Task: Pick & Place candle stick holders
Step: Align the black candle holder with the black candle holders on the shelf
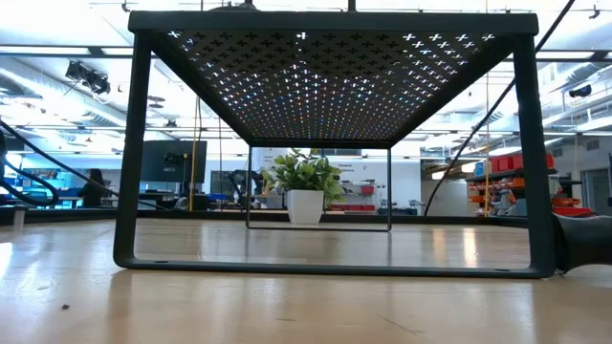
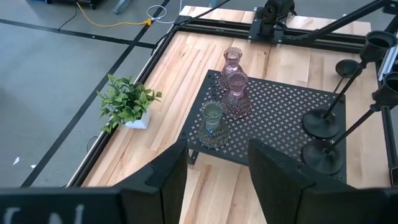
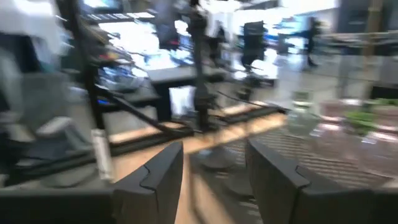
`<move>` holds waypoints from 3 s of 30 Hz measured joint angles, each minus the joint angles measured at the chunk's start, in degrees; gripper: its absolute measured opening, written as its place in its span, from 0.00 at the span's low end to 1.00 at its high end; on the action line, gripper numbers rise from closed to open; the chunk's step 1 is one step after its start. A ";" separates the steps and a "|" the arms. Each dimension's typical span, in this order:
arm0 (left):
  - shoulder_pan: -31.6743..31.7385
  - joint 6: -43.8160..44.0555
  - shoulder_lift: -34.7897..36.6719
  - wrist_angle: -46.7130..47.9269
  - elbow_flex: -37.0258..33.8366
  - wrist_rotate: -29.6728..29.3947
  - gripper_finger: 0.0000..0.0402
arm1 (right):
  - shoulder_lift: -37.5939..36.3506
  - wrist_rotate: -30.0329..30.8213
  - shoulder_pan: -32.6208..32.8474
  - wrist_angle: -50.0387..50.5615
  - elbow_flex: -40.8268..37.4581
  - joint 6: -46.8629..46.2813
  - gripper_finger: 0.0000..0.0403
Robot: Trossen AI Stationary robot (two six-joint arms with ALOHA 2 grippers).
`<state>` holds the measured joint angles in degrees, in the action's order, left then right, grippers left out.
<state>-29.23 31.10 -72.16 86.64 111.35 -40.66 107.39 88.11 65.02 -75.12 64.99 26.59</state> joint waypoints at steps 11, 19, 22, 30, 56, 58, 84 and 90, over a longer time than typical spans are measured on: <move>0.00 -0.25 -0.20 0.04 0.00 0.00 0.42 | -0.36 -20.44 -0.13 28.47 0.02 -33.82 0.43; 0.00 0.03 -0.22 0.02 0.00 0.00 0.42 | -4.35 -46.87 -6.50 77.09 0.09 -85.11 0.40; 0.00 -0.01 -0.22 0.02 0.00 0.00 0.42 | -6.54 -58.33 -8.68 87.23 0.07 -92.80 0.37; 0.00 -0.28 -0.22 0.33 0.00 0.00 0.42 | -13.06 -75.11 -13.71 104.78 0.07 -101.20 0.25; 0.01 -0.32 -0.22 0.78 0.00 0.00 0.42 | -12.02 -81.63 -23.65 114.08 -2.85 -92.83 0.32; 0.00 -0.30 -0.20 0.90 0.00 0.00 0.42 | -12.02 -81.72 -23.65 113.22 -4.31 -93.67 0.32; 0.00 -0.39 -0.22 1.66 0.00 0.00 0.42 | -6.21 -85.64 -23.94 101.99 -9.67 -93.76 0.30; 0.01 -0.38 -0.22 1.68 0.00 0.00 0.42 | -5.66 -84.93 -24.20 102.10 -9.53 -93.37 0.28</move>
<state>-29.23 30.72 -72.37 88.31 111.35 -40.66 101.73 3.18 40.82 26.98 55.46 -66.78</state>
